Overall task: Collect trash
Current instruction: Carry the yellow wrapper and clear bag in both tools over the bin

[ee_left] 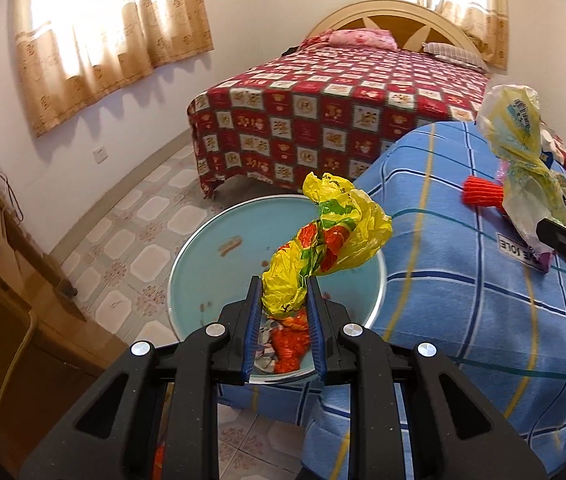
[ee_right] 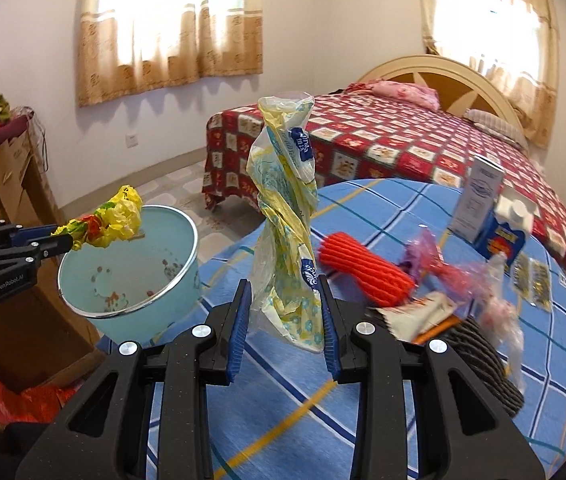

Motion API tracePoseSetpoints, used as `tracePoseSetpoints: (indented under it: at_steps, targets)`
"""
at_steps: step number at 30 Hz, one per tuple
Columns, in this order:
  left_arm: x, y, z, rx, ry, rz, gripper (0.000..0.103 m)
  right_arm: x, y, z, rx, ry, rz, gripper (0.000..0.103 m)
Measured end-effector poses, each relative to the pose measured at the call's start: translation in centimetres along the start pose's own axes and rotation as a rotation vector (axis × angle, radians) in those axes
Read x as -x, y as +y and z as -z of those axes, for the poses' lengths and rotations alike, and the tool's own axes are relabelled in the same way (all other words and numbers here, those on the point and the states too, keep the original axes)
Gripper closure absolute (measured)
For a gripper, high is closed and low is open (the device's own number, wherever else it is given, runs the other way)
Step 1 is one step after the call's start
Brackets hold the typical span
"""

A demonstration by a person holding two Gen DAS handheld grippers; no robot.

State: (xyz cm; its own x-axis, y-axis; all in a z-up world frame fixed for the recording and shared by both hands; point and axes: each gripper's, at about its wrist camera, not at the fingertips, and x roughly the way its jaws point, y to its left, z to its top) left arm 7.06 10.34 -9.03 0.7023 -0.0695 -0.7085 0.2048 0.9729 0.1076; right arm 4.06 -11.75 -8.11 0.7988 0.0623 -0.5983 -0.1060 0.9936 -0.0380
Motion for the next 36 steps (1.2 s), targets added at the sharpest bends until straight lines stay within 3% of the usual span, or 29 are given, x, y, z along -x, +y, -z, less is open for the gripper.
tracePoseSetpoints:
  at_steps: [16, 36]
  targets:
    - [-1.5, 3.0, 0.3, 0.038, 0.034, -0.077, 0.081, -4.7, 4.8, -1.6, 0.121, 0.057, -0.042, 0.07]
    - [-3.3, 6.1, 0.7, 0.113, 0.086, -0.107, 0.081, -7.4, 8.3, -2.4, 0.19, 0.091, -0.066, 0.07]
